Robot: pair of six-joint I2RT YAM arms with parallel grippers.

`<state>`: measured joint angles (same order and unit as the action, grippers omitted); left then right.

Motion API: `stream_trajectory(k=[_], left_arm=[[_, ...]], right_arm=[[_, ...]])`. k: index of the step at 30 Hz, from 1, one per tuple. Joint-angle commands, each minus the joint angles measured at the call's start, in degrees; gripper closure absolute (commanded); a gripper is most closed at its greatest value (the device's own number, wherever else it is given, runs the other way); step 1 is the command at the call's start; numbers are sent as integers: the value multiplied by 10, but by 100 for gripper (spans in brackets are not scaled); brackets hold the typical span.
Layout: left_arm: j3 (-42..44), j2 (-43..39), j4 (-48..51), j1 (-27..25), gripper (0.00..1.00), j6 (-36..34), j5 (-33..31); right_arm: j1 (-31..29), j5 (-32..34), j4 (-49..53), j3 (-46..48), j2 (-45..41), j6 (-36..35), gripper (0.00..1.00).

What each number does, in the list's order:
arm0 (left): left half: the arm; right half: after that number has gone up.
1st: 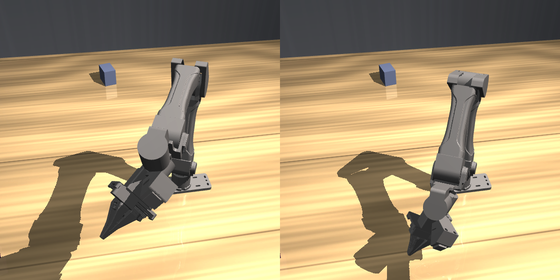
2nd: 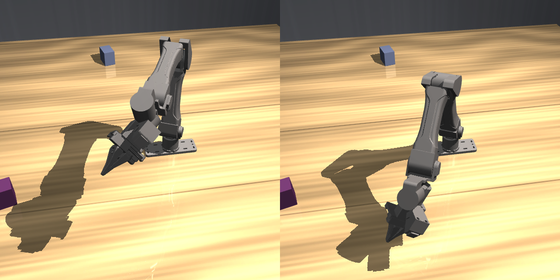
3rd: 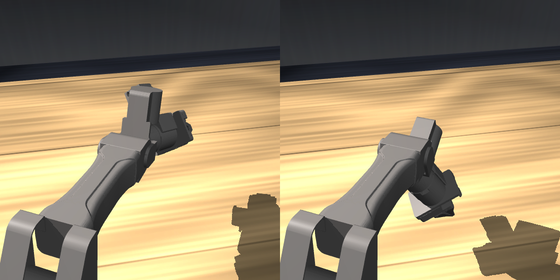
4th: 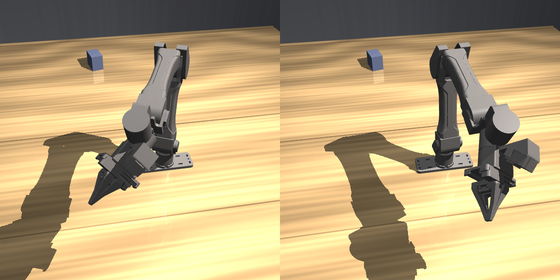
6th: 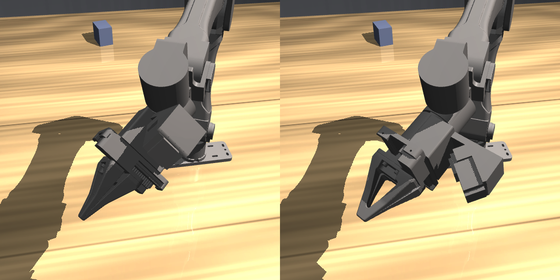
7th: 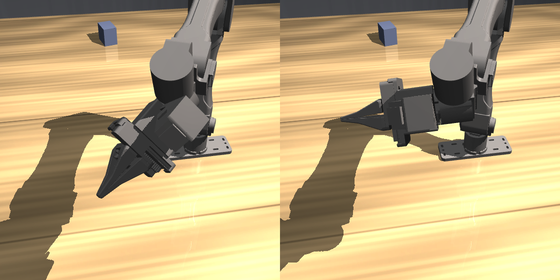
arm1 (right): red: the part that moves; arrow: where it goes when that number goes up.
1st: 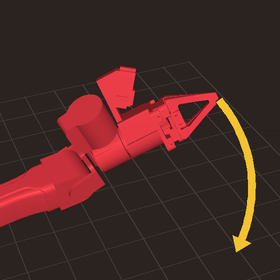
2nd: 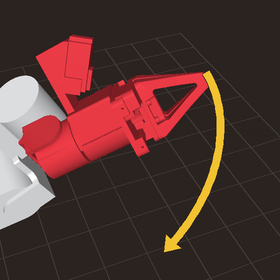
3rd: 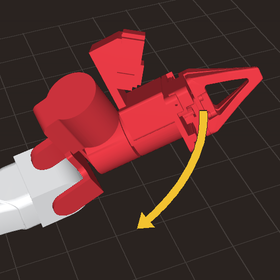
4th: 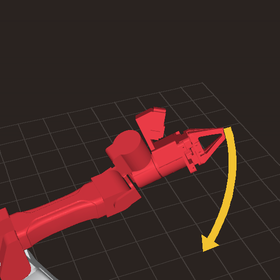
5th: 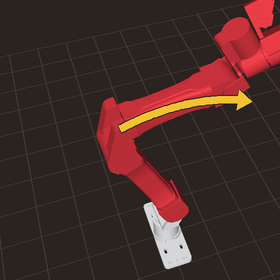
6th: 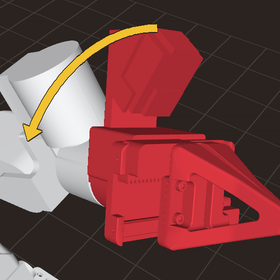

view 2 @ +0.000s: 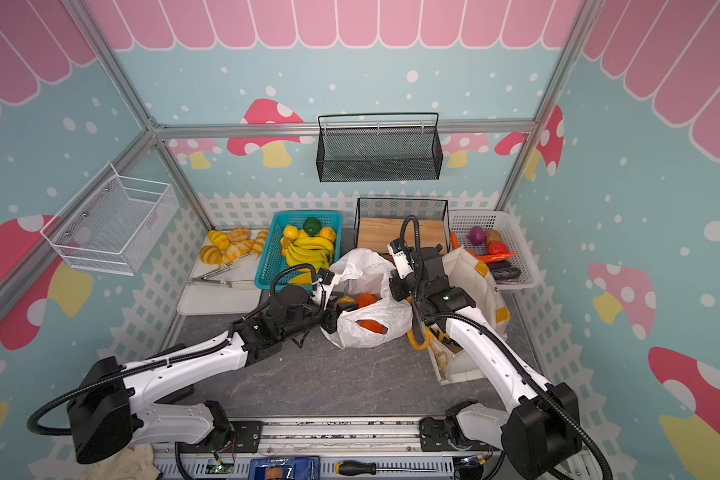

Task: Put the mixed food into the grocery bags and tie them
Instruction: 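Carry the mango into the plastic bag and release it with the left gripper, then withdraw the left gripper from the bag toward the teal basket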

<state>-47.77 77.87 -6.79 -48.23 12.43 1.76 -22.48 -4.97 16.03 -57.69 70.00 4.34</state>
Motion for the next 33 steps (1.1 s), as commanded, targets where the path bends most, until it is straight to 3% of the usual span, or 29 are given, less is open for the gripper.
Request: stream_trajectory(k=[1,8,15,20,26,29,33], left_arm=[[-13,52,5,-2,46,-18,-13],[-11,81,24,-2,31,-6,-15],[4,10,38,0,15,-28,-34],[12,-71,61,13,15,-34,-1],[86,-191,-43,104,18,29,117],[121,-210,-118,173,18,95,115],[82,-158,-95,252,19,144,71]], right_arm=[[2,1,-4,7,-7,-5,100],[2,-1,-4,3,1,-5,100],[2,-2,-5,1,4,-6,100],[2,-1,-4,2,6,-5,100],[3,2,-5,3,7,-6,100],[3,1,-4,3,6,-6,100],[3,1,-4,5,4,-5,100]])
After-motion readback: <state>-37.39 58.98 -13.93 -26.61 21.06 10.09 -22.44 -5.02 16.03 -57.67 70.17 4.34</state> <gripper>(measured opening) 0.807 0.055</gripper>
